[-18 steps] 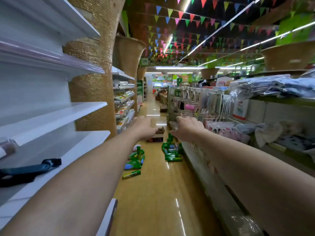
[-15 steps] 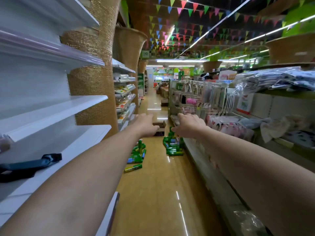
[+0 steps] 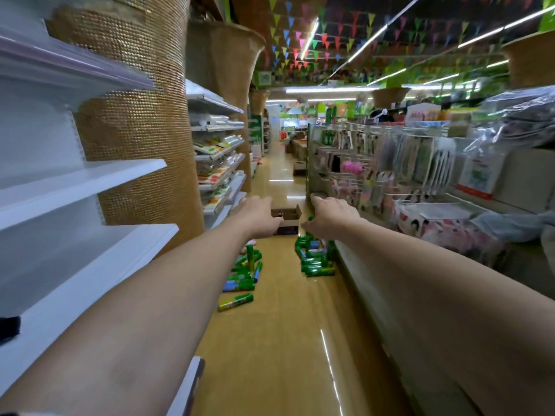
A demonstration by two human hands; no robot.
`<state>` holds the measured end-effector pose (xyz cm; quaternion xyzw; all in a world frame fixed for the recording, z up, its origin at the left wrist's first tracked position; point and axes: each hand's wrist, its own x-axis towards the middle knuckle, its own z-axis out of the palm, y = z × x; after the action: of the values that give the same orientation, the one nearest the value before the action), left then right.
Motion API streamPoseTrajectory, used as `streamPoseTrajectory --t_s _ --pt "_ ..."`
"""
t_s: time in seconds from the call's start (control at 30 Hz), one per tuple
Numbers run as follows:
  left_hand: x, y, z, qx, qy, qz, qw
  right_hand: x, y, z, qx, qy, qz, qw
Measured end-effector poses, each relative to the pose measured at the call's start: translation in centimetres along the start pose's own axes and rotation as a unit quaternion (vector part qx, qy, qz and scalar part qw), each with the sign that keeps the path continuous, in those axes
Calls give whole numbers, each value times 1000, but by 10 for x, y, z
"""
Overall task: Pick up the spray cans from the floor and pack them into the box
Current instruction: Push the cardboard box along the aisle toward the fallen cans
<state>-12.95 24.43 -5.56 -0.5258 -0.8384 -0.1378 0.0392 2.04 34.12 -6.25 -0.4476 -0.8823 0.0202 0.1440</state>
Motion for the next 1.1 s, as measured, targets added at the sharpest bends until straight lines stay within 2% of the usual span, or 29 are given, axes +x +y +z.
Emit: streamPoseTrajectory --t_s 0.47,0.77,1.1 --pt "299 11 69 14 -15 -28 999 303 65 68 20 -23 -17 999" --pt "520 -42 140 -19 -20 -18 999 501 76 148 11 -14 13 1000" --pt "771 -89 183 -33 -37 9 999 735 78 194 15 -15 44 999"
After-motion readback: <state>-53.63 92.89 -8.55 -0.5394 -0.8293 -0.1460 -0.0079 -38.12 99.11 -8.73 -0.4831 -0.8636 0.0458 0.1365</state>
